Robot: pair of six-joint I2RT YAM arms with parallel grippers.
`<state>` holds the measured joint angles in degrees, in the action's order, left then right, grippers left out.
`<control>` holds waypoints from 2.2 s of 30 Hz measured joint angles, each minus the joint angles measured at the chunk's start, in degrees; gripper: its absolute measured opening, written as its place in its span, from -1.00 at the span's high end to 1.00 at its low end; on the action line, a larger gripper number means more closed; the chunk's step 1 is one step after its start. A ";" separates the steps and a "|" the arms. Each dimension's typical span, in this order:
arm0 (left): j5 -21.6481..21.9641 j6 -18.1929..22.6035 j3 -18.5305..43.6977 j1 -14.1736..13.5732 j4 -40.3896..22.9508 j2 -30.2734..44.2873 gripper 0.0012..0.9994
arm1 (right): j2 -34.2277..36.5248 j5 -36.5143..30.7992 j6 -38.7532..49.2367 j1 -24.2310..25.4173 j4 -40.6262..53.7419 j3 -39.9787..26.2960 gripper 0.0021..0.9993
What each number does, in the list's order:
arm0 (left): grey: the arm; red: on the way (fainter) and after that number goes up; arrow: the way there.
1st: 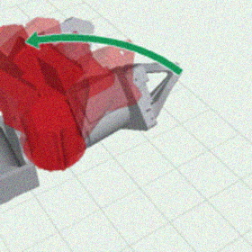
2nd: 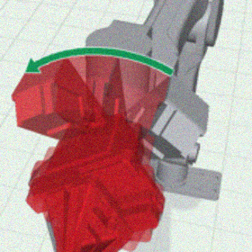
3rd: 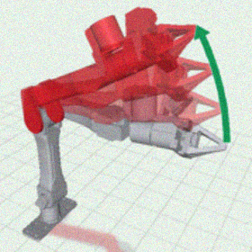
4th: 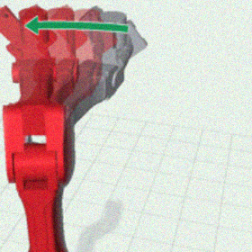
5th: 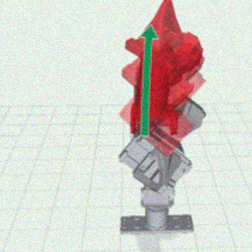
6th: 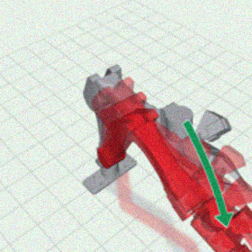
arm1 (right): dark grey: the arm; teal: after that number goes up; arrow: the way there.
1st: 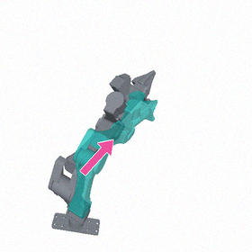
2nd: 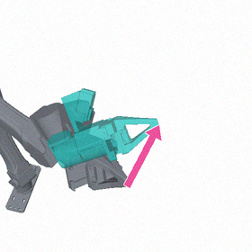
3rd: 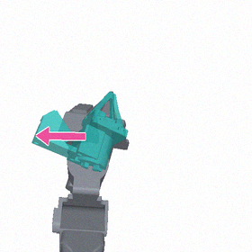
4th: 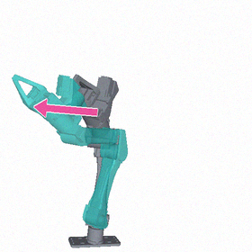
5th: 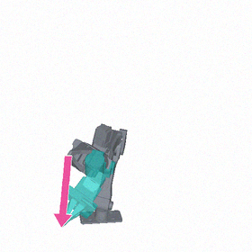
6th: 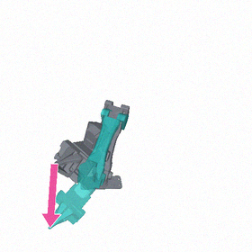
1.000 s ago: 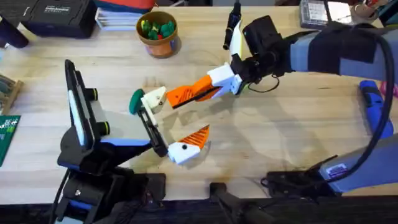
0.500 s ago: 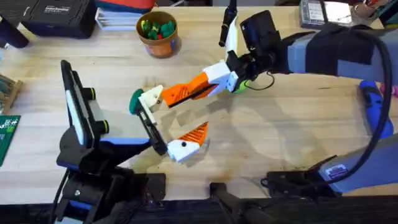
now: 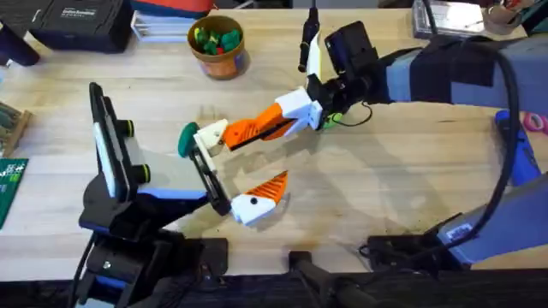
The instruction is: Pick up the gripper from the table and insert it into the empty holder that is missing its gripper. Then pick up a screw, insert it into the mounting hole, and use the screwdriver to tighten it. Finally, clean up the table by picking up the vegetable and placing it into the bucket.
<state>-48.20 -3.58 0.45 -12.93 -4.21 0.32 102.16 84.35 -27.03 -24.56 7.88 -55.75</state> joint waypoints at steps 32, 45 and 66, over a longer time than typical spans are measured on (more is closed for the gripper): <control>1.68 -0.41 0.02 0.42 0.01 0.00 -0.97 | 0.08 -2.05 -7.75 -1.99 -7.94 0.00 0.99; 4.82 -1.18 0.02 1.25 0.12 0.00 -0.97 | 0.07 -6.08 -13.10 -3.66 -14.01 0.00 0.99; 6.64 -3.11 0.02 1.49 0.12 0.50 -0.97 | 3.88 -7.99 -21.39 -4.29 -27.00 -0.28 0.99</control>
<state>-41.56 -6.69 0.47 -11.44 -4.10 0.82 106.04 76.36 -48.42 -28.85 -19.12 -56.03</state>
